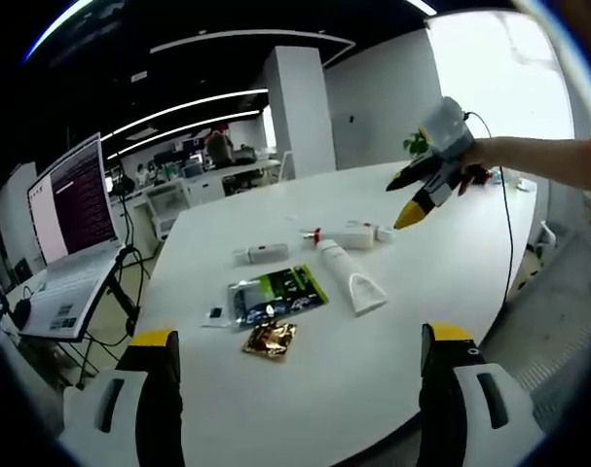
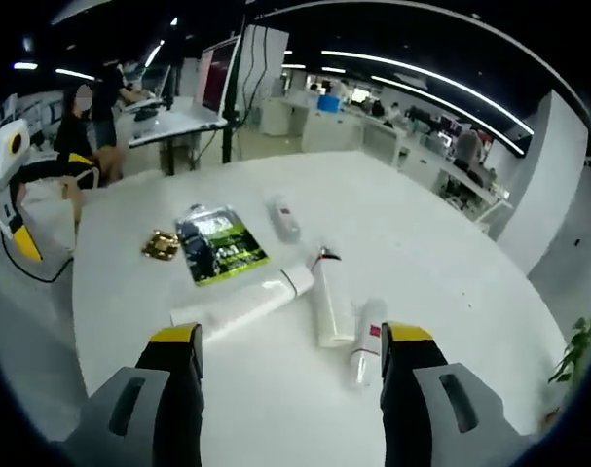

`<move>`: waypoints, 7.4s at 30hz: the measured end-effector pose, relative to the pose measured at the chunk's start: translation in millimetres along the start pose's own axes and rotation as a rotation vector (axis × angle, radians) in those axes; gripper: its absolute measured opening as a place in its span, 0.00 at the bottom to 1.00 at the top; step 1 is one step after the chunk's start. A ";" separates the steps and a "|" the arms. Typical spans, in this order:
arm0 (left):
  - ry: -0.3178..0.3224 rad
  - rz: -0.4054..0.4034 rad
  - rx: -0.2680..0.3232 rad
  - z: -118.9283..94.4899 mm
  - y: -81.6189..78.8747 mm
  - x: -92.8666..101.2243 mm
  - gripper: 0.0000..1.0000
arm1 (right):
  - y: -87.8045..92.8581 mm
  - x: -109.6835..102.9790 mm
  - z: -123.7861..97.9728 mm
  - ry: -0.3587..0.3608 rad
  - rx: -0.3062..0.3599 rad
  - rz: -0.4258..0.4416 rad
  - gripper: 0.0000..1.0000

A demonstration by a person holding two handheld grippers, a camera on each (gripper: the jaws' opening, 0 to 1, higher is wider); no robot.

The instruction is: Arrange the skincare products in the storage area until every visible bottle or jar stands upright without overlapping.

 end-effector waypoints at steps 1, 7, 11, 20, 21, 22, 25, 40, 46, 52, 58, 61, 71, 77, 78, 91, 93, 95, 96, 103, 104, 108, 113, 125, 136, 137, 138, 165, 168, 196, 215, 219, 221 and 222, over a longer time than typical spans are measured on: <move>-0.002 -0.001 -0.003 -0.1 0.3 -0.6 0.97 | -0.2 1.6 3.6 -0.002 -0.009 -0.006 0.72; -0.004 0.008 -0.016 1.6 2.3 -1.9 0.97 | -1.9 18.0 26.1 -0.034 -0.054 -0.024 0.60; -0.008 0.008 -0.019 1.6 2.5 -3.5 0.97 | -2.9 28.2 37.8 -0.052 -0.079 -0.035 0.54; -0.011 0.012 -0.026 2.5 3.3 -4.6 0.97 | -0.5 37.0 65.9 -0.095 -0.123 -0.018 0.42; -0.011 0.014 -0.027 2.6 3.3 -4.4 0.97 | 0.1 35.8 67.5 -0.103 -0.133 -0.015 0.41; -0.011 0.015 -0.027 2.7 3.4 -4.2 0.97 | 0.4 40.4 73.7 -0.111 -0.142 -0.014 0.41; -0.012 0.011 -0.034 2.7 4.0 -4.7 0.97 | 0.1 43.5 84.4 -0.125 -0.170 -0.032 0.40; -0.011 0.015 -0.056 3.3 7.0 -4.7 0.97 | 7.8 59.2 127.2 -0.175 -0.312 -0.026 0.38; -0.005 0.019 -0.067 2.2 7.6 -4.6 0.97 | 11.7 57.3 136.3 -0.193 -0.360 -0.026 0.38; -0.011 0.010 -0.063 1.1 7.1 -5.6 0.97 | 8.8 62.6 145.3 -0.212 -0.398 -0.018 0.34; -0.004 0.013 -0.069 6.0 8.7 -5.0 0.97 | 3.3 65.2 151.8 -0.250 -0.481 -0.014 0.33; 0.002 0.016 -0.069 6.2 8.6 -4.2 0.97 | -2.2 63.6 155.9 -0.255 -0.540 -0.038 0.33; 0.014 0.021 -0.063 6.8 7.7 -3.0 0.96 | -0.6 56.8 151.5 -0.228 -0.575 0.013 0.29; 0.025 0.036 -0.064 7.2 7.9 -3.5 0.96 | -1.5 55.0 151.9 -0.194 -0.585 0.042 0.28; 0.026 0.036 -0.062 7.1 7.6 -3.7 0.96 | -1.3 55.4 151.7 -0.186 -0.587 0.053 0.28; 0.029 0.035 -0.055 6.2 6.7 -0.6 0.95 | 9.5 50.5 136.6 -0.201 -0.566 0.136 0.27; 0.029 0.036 -0.055 6.4 6.7 -0.7 0.95 | 12.8 48.0 129.4 -0.210 -0.570 0.158 0.27; 0.033 0.038 -0.057 6.7 6.8 0.0 0.95 | 15.0 45.8 126.2 -0.219 -0.570 0.175 0.27; 0.037 0.040 -0.059 7.0 7.0 0.7 0.95 | 16.0 46.4 125.6 -0.223 -0.568 0.181 0.27; 0.056 0.049 -0.054 6.9 5.4 3.6 0.95 | 28.9 41.3 109.2 -0.248 -0.534 0.293 0.27; 0.059 0.047 -0.054 6.9 5.3 4.0 0.95 | 29.7 41.9 109.1 -0.251 -0.528 0.311 0.27; 0.078 0.058 -0.066 7.6 5.4 5.8 0.95 | 38.8 36.5 98.1 -0.277 -0.500 0.391 0.27; 0.080 0.046 -0.056 7.6 4.4 5.7 0.95 | 45.9 25.9 84.5 -0.292 -0.484 0.445 0.27; 0.103 0.051 -0.035 7.2 3.2 8.5 0.95 | 60.8 9.2 59.3 -0.298 -0.421 0.587 0.27; 0.135 0.072 -0.026 5.7 -0.2 16.4 0.94 | 78.7 -2.5 41.0 -0.304 -0.345 0.742 0.27; 0.143 0.072 -0.025 5.7 -0.8 16.9 0.94 | 79.8 -3.1 40.1 -0.309 -0.335 0.757 0.27; 0.151 0.070 -0.023 5.8 -1.5 17.6 0.94 | 82.6 -3.5 39.0 -0.315 -0.327 0.779 0.27; 0.417 -0.004 -0.016 25.7 -32.7 13.9 0.91 | 123.2 -32.3 21.3 -0.440 -0.079 1.224 0.27; 0.461 -0.060 -0.028 35.4 -32.3 14.7 0.89 | 126.9 -38.1 19.0 -0.464 -0.039 1.282 0.27; 0.724 -0.568 -0.090 114.7 -36.3 42.1 0.68 | 100.2 -96.6 -17.5 -0.692 0.212 1.399 0.27; 0.800 -0.823 -0.050 136.4 -35.7 54.8 0.44 | 55.3 -109.8 -36.4 -0.826 0.292 1.269 0.27; 0.838 -0.852 -0.038 133.6 -38.5 61.5 0.36 | 49.7 -111.8 -36.9 -0.848 0.295 1.244 0.27; 0.864 -0.887 -0.036 132.0 -40.4 64.5 0.32 | 49.2 -111.5 -37.8 -0.852 0.299 1.237 0.27; 0.870 -0.897 -0.037 131.2 -40.7 65.4 0.31 | 49.5 -110.9 -38.1 -0.852 0.301 1.238 0.27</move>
Point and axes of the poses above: the point that each gripper's makers call its tool centre point, and the gripper's own axes: z roughly forward along the fingers, x roughly to its right, y roughly out of its underside, the point moved 10 cm from there along -z, roughly backward along the fingers
